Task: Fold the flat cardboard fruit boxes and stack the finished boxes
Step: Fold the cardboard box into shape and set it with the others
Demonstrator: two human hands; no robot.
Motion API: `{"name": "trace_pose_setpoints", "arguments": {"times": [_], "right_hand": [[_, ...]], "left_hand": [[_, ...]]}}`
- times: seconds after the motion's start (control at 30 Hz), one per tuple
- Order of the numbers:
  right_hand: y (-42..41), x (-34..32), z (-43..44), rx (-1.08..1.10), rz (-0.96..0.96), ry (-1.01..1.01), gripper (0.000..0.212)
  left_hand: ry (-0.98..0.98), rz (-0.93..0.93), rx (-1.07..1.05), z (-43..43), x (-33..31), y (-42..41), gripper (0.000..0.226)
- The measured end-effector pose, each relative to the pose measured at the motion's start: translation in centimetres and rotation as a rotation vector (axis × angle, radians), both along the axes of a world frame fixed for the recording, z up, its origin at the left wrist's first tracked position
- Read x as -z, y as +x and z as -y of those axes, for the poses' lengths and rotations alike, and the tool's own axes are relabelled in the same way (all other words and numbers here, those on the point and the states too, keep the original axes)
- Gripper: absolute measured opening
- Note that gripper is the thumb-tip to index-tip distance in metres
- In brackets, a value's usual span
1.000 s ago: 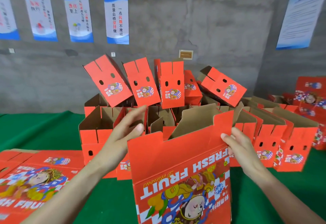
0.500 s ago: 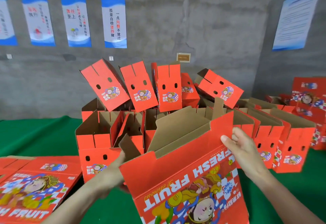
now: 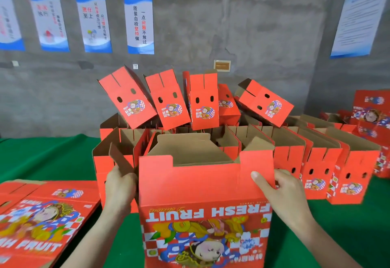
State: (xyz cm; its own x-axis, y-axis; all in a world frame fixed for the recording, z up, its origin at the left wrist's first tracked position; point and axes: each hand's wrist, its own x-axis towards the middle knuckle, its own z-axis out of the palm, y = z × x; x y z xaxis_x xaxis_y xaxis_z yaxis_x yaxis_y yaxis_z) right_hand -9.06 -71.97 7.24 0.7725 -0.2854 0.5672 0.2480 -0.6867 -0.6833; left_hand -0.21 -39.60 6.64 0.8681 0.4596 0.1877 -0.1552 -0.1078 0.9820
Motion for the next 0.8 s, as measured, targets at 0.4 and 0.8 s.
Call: {"name": "trace_pose_setpoints", "arguments": {"times": [0.4,0.8], "right_hand": [[0.5,3.0,0.3,-0.004,-0.325,-0.001,0.029],[0.0,3.0,-0.1,0.000,-0.284,-0.178,0.051]], "left_hand": [[-0.154,-0.062,0.049,1.8,2.4,-1.1,0.027],[0.199,-0.088,0.403,1.2,2.7,-3.1,0.090]]}}
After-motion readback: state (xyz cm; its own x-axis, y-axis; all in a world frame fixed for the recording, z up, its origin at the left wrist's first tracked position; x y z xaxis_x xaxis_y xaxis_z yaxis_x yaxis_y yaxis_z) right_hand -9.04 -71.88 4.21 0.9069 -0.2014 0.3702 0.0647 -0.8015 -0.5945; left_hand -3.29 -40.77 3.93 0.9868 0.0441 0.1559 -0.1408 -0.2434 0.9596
